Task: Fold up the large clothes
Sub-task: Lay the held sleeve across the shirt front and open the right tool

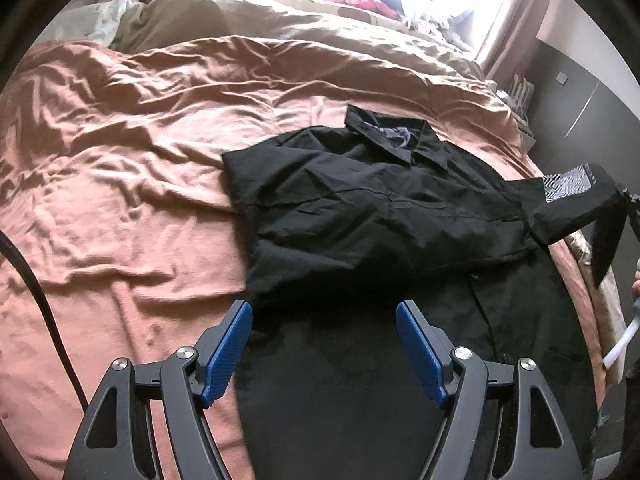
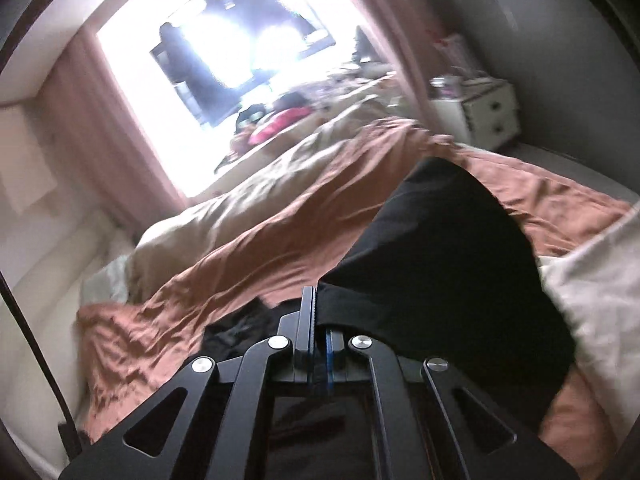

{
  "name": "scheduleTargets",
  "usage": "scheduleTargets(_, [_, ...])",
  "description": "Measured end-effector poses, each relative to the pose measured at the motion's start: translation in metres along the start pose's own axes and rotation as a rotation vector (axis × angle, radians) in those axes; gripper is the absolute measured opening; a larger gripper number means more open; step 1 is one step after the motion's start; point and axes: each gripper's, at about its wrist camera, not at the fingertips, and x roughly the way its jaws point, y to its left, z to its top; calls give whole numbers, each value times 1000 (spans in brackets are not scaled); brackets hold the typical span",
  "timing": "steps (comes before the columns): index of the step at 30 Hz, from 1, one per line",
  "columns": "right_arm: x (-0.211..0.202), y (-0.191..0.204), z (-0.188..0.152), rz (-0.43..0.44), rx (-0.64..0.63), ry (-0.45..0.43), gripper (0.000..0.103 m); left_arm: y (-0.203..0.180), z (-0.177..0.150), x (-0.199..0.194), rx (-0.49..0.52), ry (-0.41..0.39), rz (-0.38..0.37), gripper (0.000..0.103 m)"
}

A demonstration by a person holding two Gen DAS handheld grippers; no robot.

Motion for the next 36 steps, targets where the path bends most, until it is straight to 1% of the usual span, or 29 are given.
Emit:
scheduleTargets(3, [3,21,-11,51,-48,33,0,9,1,-9,-5,3,5,76])
scheduleTargets(6, [12,43,-26,97,-91,68,0,17,3,-20,4,-2,27,76])
scheduleTargets(7, [18,44,-28,105,-101,80,0,21,4,-24,7,-6,36,76])
scheduleTargets(11, [47,59,-41,133,-153,155,0,31,6,-34,0,-17,47,76])
scheduleTargets(14, [77,65,-40,145,-183,223,0,39,4,-41,-9,-30,50,76])
scheduleTargets(16, [94,68,-46,143,-188,269,0,45,1,-44,-18,-30,51,76])
scheduleTargets(19, [130,66,-56,112,-144,372,1,54,-3,-46,-24,-20,66,76])
scheduleTargets(22, [163,48,-73,88,-12,536,4,62,-5,-48,-36,-12,79,76])
scheduleTargets(23, [171,44,-74,86,16,568,4,64,-6,-50,-44,-16,78,76])
scheduleTargets(25, [179,34,-72,88,70,602,5,68,-6,-52,-54,-20,74,76])
scheduleTargets(27, [173,26,-67,101,99,600,6,68,-5,-51,-55,-22,77,76])
scheduleTargets(28, [168,23,-63,104,103,596,12,67,-5,-51,-55,-23,75,76])
scheduleTargets(29, [158,18,-60,109,107,589,22,66,-5,-51,-59,-24,69,76])
scheduleTargets(30, [150,15,-56,116,111,581,64,64,-5,-50,-63,-26,60,76])
scheduleTargets(31, [140,12,-52,135,117,573,103,62,-5,-49,-66,-27,51,76])
scheduleTargets(33, [117,6,-56,155,114,550,103,56,-6,-48,-67,-29,34,76])
scheduleTargets(36, [93,-5,-45,150,91,534,103,44,-7,-43,-60,-26,16,76])
